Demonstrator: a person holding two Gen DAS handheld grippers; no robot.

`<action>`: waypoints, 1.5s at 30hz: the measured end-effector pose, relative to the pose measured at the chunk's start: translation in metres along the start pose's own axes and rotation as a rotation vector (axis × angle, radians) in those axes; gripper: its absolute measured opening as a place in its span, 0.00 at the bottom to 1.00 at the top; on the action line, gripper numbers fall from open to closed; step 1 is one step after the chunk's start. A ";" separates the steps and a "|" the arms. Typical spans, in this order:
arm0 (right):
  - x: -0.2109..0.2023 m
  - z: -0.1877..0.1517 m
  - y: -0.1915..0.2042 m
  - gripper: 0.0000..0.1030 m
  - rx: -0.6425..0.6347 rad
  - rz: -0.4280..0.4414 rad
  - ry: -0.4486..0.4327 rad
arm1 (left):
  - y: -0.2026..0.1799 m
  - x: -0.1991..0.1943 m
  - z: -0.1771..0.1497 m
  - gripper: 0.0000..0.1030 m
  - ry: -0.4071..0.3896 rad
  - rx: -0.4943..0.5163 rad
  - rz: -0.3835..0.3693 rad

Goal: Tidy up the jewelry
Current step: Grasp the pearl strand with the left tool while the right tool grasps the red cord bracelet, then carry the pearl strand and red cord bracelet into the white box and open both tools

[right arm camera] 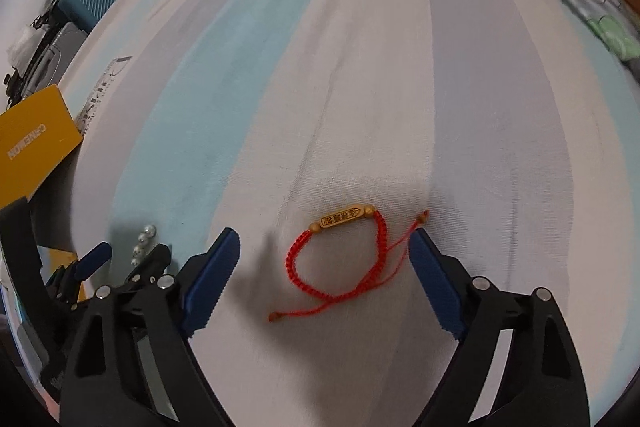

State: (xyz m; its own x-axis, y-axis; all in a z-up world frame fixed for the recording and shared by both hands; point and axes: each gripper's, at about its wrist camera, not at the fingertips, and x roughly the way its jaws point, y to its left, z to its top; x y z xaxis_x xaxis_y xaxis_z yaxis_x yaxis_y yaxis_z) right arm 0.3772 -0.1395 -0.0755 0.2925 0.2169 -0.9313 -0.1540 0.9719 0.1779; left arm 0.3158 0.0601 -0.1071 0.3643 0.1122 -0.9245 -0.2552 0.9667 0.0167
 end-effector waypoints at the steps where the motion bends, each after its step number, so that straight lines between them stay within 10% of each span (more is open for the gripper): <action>1: 0.004 0.001 0.001 0.77 -0.003 0.000 0.005 | -0.002 0.000 0.000 0.94 -0.005 0.005 0.003; 10: 0.029 0.000 0.005 0.52 -0.019 -0.070 0.037 | -0.008 0.001 -0.006 0.85 -0.052 0.012 0.043; 20: 0.026 -0.005 0.004 0.05 -0.038 -0.083 0.043 | -0.012 -0.007 -0.007 0.26 -0.054 0.015 0.032; 28: 0.001 -0.006 0.000 0.04 -0.011 -0.085 -0.007 | 0.003 -0.016 -0.009 0.10 -0.043 -0.053 0.005; 45: -0.033 -0.049 0.013 0.04 0.035 -0.068 -0.030 | 0.003 -0.060 -0.024 0.10 -0.055 -0.045 -0.045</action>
State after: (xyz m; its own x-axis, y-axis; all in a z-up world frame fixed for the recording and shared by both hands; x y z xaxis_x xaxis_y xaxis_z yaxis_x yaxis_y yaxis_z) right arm 0.3197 -0.1381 -0.0577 0.3298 0.1524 -0.9317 -0.1000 0.9870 0.1260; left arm 0.2712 0.0504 -0.0607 0.4244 0.0828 -0.9017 -0.2771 0.9599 -0.0423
